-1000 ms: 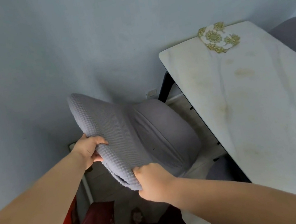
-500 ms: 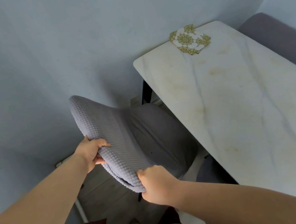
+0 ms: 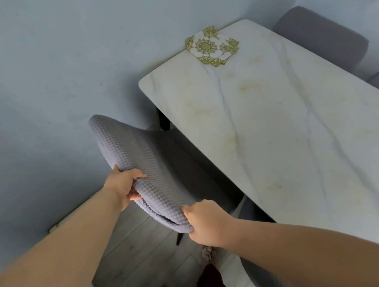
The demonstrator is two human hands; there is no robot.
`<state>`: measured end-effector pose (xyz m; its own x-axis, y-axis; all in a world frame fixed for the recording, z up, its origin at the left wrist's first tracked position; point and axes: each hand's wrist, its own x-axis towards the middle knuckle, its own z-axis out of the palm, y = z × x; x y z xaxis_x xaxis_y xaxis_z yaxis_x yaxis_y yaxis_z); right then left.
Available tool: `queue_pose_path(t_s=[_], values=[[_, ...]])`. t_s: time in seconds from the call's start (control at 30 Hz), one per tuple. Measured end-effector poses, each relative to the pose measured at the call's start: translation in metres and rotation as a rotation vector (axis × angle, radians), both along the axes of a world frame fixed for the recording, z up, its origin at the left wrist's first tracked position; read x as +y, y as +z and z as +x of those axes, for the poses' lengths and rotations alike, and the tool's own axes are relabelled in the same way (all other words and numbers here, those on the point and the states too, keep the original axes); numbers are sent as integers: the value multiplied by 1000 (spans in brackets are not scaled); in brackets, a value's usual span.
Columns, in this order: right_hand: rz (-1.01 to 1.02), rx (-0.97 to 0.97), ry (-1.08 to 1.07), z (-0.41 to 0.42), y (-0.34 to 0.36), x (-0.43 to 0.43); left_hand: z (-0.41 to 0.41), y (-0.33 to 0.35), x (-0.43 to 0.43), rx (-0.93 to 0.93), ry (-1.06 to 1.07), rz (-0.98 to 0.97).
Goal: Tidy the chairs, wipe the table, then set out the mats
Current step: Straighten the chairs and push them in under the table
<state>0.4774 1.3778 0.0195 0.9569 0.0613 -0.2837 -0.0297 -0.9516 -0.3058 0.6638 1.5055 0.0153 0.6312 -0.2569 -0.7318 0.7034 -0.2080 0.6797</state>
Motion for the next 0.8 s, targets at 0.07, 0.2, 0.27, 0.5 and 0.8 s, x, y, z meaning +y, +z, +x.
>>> queue_pose_path(t_s=[0.07,0.2,0.27,0.5,0.8], values=[[-8,2,-8,-1,-2,-13,-1,-5,-13,8,5,1],[-31,44,19,-9,-12,-36,-16,-17,-27,60,60,7],[-28,69,30,-15,-18,-40,-24,-23,-27,81,92,-9],[-45,84,-17,-32,-29,-64,-35,-30,-58,61,55,-48],[-63,100,-45,-26,-45,-84,-28,-46,-83,86,56,-40]])
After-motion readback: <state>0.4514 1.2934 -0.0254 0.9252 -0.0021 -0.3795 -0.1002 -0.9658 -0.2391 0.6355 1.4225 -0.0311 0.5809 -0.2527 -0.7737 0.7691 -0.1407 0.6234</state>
